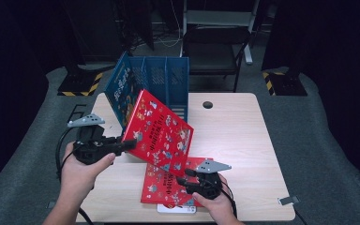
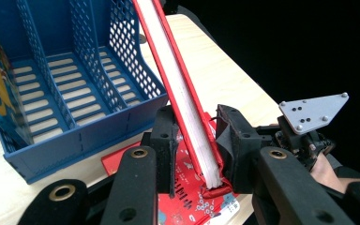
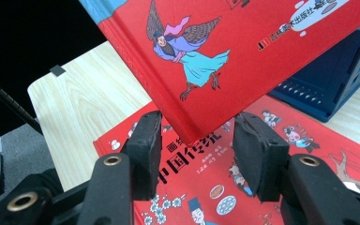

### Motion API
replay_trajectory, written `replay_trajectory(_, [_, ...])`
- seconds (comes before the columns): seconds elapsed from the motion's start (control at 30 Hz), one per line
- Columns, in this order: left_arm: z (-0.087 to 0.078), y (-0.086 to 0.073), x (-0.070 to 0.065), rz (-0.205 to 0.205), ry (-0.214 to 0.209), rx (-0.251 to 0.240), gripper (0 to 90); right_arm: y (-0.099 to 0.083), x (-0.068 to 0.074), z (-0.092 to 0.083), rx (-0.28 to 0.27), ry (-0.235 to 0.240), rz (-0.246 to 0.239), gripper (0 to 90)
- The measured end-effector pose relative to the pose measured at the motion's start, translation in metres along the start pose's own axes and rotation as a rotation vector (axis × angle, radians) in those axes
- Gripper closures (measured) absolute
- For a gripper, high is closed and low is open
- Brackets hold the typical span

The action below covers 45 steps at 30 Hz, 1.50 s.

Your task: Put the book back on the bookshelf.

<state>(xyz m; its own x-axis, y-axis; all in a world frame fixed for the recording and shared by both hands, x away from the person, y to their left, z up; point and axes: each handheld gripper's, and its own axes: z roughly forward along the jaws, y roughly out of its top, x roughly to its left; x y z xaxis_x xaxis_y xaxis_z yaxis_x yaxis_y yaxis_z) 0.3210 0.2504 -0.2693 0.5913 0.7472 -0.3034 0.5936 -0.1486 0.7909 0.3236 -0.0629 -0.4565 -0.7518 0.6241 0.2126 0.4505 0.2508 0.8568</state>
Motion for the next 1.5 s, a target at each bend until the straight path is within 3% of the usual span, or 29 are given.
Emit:
replay_trajectory(0.67, [-0.002,0.028,0.012,-0.006,0.040,-0.003,69.3,0.028,-0.013,0.013,-0.029,0.007,-0.012,52.2])
replay_trajectory(1.5, [-0.006,0.052,0.046,-0.091,0.110,-0.028,69.4,0.062,-0.024,0.056,-0.029,0.040,-0.009,52.1])
